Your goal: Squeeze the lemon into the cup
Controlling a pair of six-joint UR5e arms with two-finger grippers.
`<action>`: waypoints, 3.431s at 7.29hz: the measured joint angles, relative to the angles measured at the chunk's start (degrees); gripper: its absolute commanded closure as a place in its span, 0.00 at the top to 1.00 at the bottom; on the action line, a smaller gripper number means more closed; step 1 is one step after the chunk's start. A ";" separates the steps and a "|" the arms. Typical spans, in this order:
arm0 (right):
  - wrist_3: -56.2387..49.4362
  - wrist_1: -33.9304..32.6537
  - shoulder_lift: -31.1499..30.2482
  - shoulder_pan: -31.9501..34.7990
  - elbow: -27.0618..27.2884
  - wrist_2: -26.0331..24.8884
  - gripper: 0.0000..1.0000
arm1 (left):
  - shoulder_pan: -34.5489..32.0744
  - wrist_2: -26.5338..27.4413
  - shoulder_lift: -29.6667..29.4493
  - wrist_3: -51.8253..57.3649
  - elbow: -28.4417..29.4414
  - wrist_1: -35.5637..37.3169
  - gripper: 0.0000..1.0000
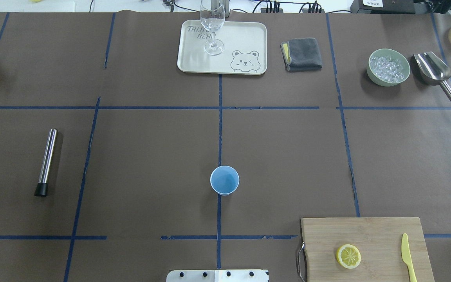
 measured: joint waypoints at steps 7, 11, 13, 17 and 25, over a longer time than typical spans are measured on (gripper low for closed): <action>5.56 -1.11 2.59 -9.68 10.66 0.78 1.00 | 0.00 -0.08 -0.12 -0.12 -0.59 -0.22 1.00; 41.14 7.53 1.83 -27.70 19.95 -8.19 1.00 | -0.03 -0.08 -0.80 -0.23 -1.20 -0.18 1.00; 56.76 12.01 0.71 -35.69 23.98 -10.17 1.00 | -0.03 -0.08 -1.10 -0.19 -1.58 -0.22 1.00; 77.87 13.44 -5.53 -59.39 34.60 -28.86 1.00 | -0.08 -0.06 -1.15 -0.38 -2.59 -0.21 1.00; 97.16 21.86 -9.36 -92.45 30.45 -56.03 1.00 | -0.09 -0.14 -1.04 -0.49 -2.48 -2.50 1.00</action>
